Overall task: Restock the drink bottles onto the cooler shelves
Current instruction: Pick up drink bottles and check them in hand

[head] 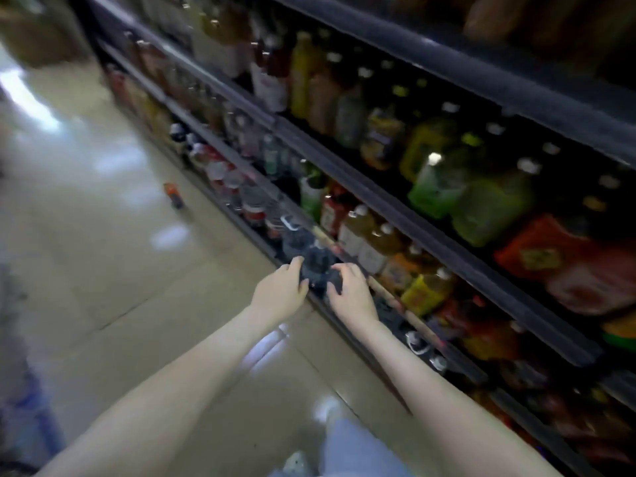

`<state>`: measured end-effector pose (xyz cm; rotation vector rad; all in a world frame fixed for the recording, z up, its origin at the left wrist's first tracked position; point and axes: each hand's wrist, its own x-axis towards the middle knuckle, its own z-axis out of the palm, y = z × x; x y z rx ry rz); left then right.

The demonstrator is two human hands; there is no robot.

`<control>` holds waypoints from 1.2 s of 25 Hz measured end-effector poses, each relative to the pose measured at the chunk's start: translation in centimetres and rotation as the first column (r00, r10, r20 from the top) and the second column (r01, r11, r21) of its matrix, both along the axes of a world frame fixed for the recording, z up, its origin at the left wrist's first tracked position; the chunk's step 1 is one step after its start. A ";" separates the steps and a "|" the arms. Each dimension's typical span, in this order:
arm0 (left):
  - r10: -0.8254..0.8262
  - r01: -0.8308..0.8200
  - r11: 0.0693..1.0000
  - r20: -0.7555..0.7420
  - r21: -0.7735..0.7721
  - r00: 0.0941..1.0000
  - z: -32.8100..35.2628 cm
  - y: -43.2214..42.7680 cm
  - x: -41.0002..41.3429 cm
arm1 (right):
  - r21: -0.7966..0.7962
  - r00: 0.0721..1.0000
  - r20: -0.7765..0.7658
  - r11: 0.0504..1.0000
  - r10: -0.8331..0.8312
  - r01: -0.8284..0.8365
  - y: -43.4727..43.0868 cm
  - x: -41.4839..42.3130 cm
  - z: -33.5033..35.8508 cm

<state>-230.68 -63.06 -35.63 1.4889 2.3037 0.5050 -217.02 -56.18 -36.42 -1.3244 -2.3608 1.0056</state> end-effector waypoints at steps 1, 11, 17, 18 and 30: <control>0.065 -0.065 0.998 0.006 0.012 0.998 -0.2 -0.6 -3.2 | 0.000 0.998 0.002 0.998 0.066 -0.066 0.2 -4.1 0.0; 0.414 -0.411 0.908 0.031 -0.082 0.910 -9.0 -0.3 -38.6 | -0.159 0.918 0.016 0.908 0.395 -0.388 4.9 -44.1 -7.7; 0.531 -0.523 0.839 0.014 -0.151 0.847 -9.6 2.5 -63.0 | -0.239 0.855 0.098 0.846 0.509 -0.476 9.2 -68.8 -8.1; 0.541 -0.532 0.832 0.020 -0.158 0.841 -10.0 3.1 -66.3 | -0.233 0.842 0.116 0.838 0.527 -0.493 10.0 -72.2 -8.4; 0.379 -0.384 0.915 -0.060 -0.127 0.923 -33.1 16.7 -109.2 | -0.243 0.737 0.405 0.841 0.541 -0.484 25.2 -112.7 -35.8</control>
